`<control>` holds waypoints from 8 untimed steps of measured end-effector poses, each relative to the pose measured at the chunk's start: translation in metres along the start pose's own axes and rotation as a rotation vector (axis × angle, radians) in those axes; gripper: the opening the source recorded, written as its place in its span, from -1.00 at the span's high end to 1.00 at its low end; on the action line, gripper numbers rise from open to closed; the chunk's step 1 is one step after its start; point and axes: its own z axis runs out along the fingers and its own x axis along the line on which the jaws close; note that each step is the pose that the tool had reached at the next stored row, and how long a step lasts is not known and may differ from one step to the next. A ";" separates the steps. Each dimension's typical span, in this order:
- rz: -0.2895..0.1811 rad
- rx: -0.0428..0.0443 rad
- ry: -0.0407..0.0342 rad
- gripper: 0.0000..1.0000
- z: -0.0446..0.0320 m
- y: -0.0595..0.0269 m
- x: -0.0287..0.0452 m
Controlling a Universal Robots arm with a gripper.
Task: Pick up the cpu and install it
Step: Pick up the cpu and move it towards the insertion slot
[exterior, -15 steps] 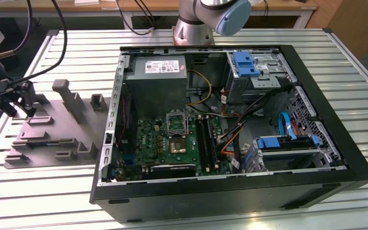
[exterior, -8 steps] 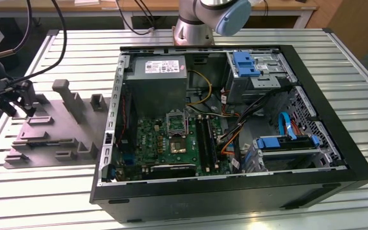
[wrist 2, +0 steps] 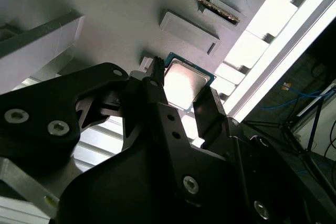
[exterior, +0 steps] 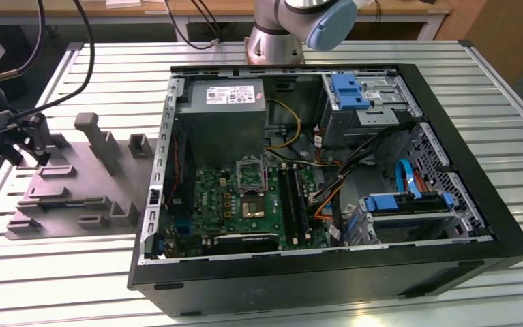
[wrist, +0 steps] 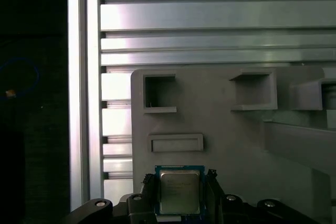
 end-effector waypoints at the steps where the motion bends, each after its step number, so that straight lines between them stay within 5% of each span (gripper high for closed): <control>1: 0.000 0.0000 -0.0001 0.06 -0.0001 0.0000 0.0000; 8: 0.000 -0.0001 -0.0001 0.06 -0.0012 0.0001 0.0000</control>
